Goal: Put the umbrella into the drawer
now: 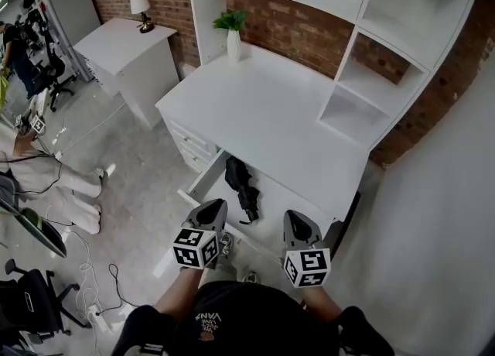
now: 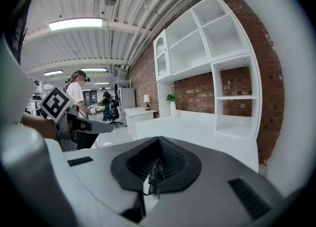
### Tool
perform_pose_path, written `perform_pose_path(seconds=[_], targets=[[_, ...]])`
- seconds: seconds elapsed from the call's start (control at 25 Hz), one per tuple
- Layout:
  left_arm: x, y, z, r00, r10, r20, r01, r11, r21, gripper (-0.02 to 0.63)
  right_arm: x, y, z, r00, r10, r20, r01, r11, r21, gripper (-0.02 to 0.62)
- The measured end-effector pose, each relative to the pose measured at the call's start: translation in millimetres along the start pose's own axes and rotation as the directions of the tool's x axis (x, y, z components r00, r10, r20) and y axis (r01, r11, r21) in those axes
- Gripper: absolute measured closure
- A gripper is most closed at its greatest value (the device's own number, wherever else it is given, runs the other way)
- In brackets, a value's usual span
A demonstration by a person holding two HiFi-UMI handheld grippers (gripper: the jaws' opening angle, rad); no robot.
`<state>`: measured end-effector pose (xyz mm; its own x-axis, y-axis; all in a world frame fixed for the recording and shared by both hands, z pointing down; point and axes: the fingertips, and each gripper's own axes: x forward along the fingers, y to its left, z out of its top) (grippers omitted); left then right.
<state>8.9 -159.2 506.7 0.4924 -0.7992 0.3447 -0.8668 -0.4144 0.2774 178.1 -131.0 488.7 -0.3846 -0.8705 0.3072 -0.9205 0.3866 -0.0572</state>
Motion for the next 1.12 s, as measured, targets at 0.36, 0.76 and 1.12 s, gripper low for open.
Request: perform_pose_path(seconds=[0.36,0.76,1.12], targets=[[-40.3,-10.0,2.6,0.999,0.04,0.013,-0.041,0.994,0.099,0.597,-19.0,9.6,-2.2,1.0,0.007,-0.003,-0.007,1.0,-0.026,0.595],[-90.2,5.8,-10.0,0.992,0.117,0.038,-0.121,0.988,0.1,0.6,-34.5,28.3,-18.3,0.999,0.033,-0.032,-0.033,0.999,-0.023,0.595],[-120.0,21.9,-27.0,0.983,0.18,0.038,-0.182,0.979,0.086,0.6,-36.7,45.1,-41.6,0.995,0.056,-0.079,-0.057,0.998,-0.016,0.595]])
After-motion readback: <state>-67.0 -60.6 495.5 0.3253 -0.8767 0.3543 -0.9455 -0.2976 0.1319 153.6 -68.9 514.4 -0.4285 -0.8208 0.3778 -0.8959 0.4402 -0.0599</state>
